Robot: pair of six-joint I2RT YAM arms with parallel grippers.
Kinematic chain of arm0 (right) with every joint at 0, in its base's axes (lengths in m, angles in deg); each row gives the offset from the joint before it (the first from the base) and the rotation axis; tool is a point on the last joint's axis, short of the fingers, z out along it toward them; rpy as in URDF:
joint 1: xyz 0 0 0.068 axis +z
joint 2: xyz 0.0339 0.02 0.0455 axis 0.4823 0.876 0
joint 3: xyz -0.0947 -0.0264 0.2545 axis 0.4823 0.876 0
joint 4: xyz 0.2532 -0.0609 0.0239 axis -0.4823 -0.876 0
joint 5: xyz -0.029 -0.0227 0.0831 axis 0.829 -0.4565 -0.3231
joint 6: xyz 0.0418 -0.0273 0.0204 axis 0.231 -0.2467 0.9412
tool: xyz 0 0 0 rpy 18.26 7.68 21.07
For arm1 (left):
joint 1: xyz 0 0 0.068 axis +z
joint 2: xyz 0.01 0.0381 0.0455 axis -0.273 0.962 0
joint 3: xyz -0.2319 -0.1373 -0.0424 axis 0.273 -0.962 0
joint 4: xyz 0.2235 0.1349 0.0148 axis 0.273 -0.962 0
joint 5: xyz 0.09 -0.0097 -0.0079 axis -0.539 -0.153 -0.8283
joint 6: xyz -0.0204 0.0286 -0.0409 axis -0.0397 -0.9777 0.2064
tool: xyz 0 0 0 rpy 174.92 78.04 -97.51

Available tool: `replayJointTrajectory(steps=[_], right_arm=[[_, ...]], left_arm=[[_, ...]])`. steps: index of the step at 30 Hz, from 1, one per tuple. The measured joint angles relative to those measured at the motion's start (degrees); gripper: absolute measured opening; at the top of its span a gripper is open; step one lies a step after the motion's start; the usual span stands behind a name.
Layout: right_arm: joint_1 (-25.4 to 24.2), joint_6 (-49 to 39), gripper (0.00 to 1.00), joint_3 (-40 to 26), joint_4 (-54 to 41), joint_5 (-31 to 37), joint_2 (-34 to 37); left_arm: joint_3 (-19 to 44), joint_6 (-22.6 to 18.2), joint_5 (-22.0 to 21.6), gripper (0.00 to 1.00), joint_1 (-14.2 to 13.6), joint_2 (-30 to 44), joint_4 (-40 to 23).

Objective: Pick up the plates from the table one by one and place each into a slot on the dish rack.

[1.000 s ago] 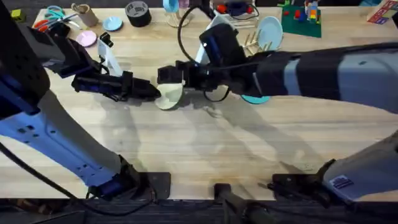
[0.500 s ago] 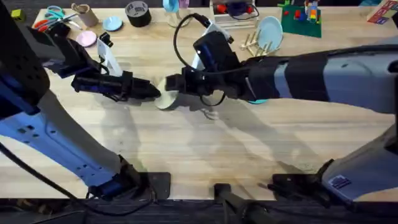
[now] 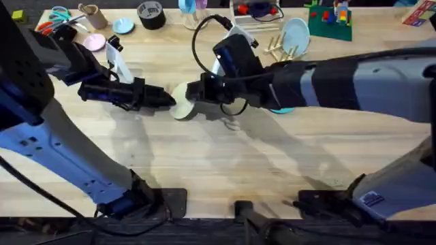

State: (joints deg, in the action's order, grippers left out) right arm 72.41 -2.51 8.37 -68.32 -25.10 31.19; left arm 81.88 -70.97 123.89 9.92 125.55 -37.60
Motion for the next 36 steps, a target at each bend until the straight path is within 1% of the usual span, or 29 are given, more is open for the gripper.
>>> replayJointTrajectory(steps=[7, 12, 14, 16, 20, 22, 25, 29, 33, 34, 35, 36], right_arm=[[-0.4, -2.3, 0.032, 0.0, -0.6, -0.2, -0.2], [-1.7, -4.6, 0.032, -0.1, -7.0, 0.9, -3.7], [-2.5, -6.2, 0.032, -0.1, -10.3, 1.7, -5.9], [-3.4, -8.0, 0.032, -0.1, -13.8, 2.5, -8.3], [-5.4, -12.3, 0.032, -0.3, -22.7, 5.4, -14.0], [-6.4, -14.9, 0.032, -0.8, -27.5, 6.8, -16.9], [-8.3, -19.4, 0.032, -3.2, -35.6, 8.4, -20.8], [-11.5, -26.8, 0.032, -8.4, -46.5, 9.7, -24.2], [-14.7, -34.1, 0.032, -15.2, -57.4, 12.7, -24.8], [-15.4, -35.7, 0.032, -16.5, -59.2, 13.7, -24.8], [-16.2, -37.3, 0.032, -18.0, -61.0, 14.7, -24.8], [-16.8, -38.8, 0.032, -19.2, -62.5, 15.5, -24.8]], left_arm=[[0.8, 0.0, 0.0, 0.041, -0.1, 0.3, -0.9], [1.4, 0.0, -1.2, 0.041, -0.6, -0.5, 0.1], [1.4, 0.1, -1.6, 0.041, -0.6, -2.6, 0.2], [1.4, 0.3, -2.1, 0.041, -0.8, -6.6, 0.2], [1.5, 3.3, -4.7, 0.041, -2.7, -17.0, 2.2], [1.7, 5.5, -6.8, 0.041, -4.5, -22.0, 3.0], [1.7, 9.4, -10.8, 0.041, -8.0, -29.1, 3.2], [1.7, 15.7, -16.5, 0.041, -14.3, -37.0, 3.0], [1.7, 23.6, -24.4, 0.041, -23.6, -44.7, 2.8], [1.7, 25.1, -25.9, 0.041, -25.6, -46.2, 2.8], [1.7, 27.1, -28.1, 0.041, -28.4, -48.1, 2.8], [1.7, 28.7, -29.8, 0.041, -30.5, -49.6, 2.8]])
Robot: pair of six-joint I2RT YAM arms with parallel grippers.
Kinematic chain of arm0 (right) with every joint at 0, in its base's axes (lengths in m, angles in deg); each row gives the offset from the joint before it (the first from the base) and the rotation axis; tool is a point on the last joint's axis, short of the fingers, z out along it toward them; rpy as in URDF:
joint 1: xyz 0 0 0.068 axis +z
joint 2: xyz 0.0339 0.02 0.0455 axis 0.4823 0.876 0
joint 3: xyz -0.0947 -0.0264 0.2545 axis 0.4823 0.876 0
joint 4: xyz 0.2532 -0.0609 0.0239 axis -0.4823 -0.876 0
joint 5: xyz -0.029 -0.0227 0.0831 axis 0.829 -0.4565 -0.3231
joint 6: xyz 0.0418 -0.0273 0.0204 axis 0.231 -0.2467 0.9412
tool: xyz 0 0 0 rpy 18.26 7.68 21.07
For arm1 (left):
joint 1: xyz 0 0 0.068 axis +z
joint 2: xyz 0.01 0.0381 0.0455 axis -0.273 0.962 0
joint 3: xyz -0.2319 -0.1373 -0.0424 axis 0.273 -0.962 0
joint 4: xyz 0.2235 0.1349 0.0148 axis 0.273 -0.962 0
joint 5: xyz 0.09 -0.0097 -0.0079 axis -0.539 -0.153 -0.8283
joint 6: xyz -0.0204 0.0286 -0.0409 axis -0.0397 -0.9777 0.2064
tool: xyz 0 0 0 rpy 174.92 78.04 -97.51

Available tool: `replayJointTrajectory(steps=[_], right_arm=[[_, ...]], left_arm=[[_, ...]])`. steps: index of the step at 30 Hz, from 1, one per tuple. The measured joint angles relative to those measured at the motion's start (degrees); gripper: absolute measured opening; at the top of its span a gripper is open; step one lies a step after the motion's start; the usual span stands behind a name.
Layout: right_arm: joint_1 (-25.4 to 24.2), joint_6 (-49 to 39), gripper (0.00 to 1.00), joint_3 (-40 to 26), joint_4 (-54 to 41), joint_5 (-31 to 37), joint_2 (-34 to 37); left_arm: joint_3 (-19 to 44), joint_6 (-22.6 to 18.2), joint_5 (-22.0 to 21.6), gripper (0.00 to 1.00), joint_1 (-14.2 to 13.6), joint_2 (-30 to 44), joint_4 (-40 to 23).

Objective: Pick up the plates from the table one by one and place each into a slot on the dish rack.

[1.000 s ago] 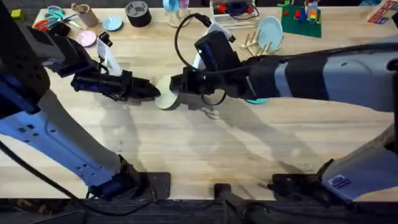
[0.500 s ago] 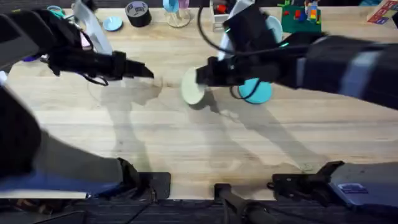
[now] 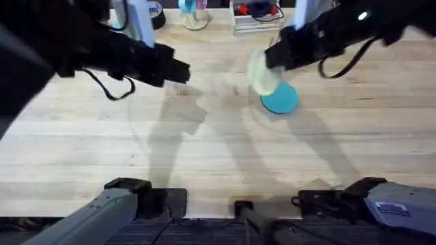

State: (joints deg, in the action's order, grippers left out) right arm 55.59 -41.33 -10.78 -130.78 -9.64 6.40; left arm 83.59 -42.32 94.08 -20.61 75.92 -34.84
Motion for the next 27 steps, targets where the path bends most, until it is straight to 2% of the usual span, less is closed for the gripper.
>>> replayJointTrajectory(steps=[4, 9, 13, 16, 17, 19, 22, 23, 24, 27], right_arm=[[-3.1, -6.2, 0.032, -4.4, -4.6, 2.0, 0.0], [-6.3, -13.6, 0.032, -8.1, -7.8, 3.2, 0.0], [-8.1, -17.5, 0.032, -10.3, -8.8, 5.0, 0.0], [-9.1, -19.7, 0.032, -11.7, -8.9, 6.5, 0.0], [-9.4, -20.5, 0.032, -12.3, -9.0, 6.9, 0.0], [-9.5, -22.1, 0.032, -13.3, -8.9, 7.3, 0.0], [-9.5, -24.4, 0.032, -14.8, -8.6, 8.1, 0.0], [-9.5, -24.9, 0.032, -15.3, -8.1, 8.7, 0.0], [-9.5, -25.3, 0.032, -15.7, -7.4, 9.5, 0.0], [-9.6, -26.9, 0.031, -16.9, -5.1, 12.1, 0.0]], left_arm=[[0.0, 5.6, -6.8, 0.041, -7.9, -5.4, -0.4], [0.0, 10.1, -12.7, 0.041, -14.9, -9.2, -0.5], [0.0, 11.9, -16.0, 0.041, -18.9, -10.4, -0.7], [0.0, 12.6, -18.0, 0.042, -20.7, -10.4, -1.3], [0.0, 12.7, -18.5, 0.077, -21.1, -10.4, -1.4], [0.0, 12.9, -19.4, 0.361, -21.4, -10.4, -1.7], [0.0, 13.1, -20.1, 0.847, -21.4, -10.4, -2.2], [0.0, 13.4, -20.2, 0.952, -21.4, -10.4, -2.2], [0.0, 13.4, -20.4, 0.983, -21.4, -10.4, -2.2], [0.0, 13.4, -20.8, 0.994, -21.4, -10.4, -2.2]])
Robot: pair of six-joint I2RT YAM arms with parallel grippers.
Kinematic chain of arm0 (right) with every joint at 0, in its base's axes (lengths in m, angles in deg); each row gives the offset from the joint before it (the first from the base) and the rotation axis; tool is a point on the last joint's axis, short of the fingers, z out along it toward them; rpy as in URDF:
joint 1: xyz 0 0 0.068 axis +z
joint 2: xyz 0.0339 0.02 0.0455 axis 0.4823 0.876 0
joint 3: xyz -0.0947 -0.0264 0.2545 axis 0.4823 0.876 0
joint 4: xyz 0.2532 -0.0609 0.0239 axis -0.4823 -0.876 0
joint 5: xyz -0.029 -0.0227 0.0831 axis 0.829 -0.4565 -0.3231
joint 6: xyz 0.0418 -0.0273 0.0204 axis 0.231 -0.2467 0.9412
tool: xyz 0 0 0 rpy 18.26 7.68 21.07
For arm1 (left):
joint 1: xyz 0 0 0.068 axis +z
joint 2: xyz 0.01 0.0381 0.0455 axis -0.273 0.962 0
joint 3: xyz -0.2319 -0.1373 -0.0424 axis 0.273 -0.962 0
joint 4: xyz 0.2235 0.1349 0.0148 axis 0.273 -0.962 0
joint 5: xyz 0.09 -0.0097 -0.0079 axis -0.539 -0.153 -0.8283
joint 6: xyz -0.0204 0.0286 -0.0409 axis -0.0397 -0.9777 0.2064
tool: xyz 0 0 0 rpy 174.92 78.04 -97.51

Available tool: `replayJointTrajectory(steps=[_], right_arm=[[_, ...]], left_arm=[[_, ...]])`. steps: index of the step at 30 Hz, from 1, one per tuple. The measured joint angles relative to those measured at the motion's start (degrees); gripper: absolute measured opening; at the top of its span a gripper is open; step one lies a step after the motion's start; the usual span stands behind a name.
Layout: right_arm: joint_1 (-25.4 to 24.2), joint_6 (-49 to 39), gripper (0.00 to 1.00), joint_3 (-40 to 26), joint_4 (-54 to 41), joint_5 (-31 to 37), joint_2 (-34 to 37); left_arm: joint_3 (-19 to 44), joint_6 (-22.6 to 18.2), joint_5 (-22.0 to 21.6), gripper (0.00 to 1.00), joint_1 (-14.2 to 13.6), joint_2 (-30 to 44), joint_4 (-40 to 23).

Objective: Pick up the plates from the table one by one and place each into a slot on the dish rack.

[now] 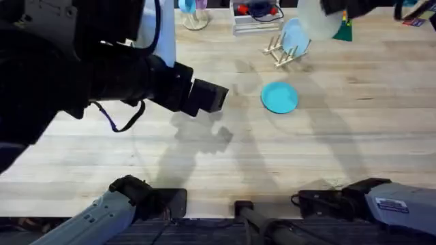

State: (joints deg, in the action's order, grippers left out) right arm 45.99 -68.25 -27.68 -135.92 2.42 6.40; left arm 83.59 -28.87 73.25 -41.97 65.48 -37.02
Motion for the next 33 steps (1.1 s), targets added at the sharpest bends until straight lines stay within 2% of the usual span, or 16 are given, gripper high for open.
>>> replayJointTrajectory(steps=[8, 15, 25, 33], right_arm=[[-4.3, -2.9, 0.028, -5.9, 0.7, 2.3, 1.9], [-8.6, -3.2, 0.028, -11.0, 0.7, 0.4, 6.6], [-11.1, -4.3, 0.028, -11.4, 0.7, -4.5, 14.2], [-12.0, -4.5, 0.028, -11.4, 1.0, -6.0, 15.5]], left_arm=[[0.0, 0.0, 0.0, 0.995, 0.0, 0.0, 0.0], [0.0, 0.0, -0.2, 0.996, 0.0, 0.0, 0.0], [0.0, 0.0, -0.2, 0.995, 0.0, 0.0, 0.0], [0.0, 0.0, -0.2, 0.995, 0.0, 0.0, 0.0]])
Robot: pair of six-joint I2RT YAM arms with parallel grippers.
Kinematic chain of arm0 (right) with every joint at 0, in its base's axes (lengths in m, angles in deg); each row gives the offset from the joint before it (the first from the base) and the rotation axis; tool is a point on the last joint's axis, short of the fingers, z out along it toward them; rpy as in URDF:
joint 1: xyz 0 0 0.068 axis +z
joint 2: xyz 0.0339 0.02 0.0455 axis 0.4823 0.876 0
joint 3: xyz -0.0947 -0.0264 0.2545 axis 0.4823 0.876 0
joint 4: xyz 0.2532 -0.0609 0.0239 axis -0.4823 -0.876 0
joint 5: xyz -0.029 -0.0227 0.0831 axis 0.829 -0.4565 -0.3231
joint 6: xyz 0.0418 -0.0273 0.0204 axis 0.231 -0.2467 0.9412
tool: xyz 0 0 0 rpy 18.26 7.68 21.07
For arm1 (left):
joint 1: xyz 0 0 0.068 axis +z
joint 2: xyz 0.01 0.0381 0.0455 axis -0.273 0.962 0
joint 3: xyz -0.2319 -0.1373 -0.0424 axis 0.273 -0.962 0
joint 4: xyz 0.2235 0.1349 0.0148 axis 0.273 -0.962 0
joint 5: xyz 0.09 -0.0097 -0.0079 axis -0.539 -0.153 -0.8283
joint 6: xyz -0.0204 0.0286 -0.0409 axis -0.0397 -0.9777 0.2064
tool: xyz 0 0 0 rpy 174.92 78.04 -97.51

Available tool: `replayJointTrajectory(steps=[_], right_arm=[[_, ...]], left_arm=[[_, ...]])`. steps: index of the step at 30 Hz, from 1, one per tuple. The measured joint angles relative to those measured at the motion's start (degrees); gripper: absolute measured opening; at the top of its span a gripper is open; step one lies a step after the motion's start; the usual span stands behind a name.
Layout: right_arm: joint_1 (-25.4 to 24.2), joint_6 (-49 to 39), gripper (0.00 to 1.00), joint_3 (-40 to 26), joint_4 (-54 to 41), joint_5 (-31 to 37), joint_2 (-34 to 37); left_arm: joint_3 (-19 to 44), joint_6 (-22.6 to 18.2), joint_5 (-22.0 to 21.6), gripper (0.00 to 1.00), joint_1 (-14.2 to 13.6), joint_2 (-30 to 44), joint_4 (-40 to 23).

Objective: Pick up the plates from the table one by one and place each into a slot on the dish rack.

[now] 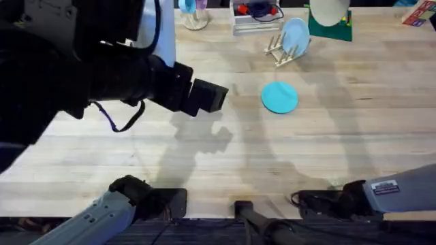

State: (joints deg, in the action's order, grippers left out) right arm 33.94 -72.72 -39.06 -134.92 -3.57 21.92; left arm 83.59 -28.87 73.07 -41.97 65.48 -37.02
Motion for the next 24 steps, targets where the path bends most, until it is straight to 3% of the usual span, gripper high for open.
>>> replayJointTrajectory(steps=[24], right_arm=[[0.0, 0.0, 0.029, 0.0, 0.1, -4.4, 0.0]], left_arm=[[0.0, 0.0, 0.0, 0.995, 0.0, 0.0, 0.0]])
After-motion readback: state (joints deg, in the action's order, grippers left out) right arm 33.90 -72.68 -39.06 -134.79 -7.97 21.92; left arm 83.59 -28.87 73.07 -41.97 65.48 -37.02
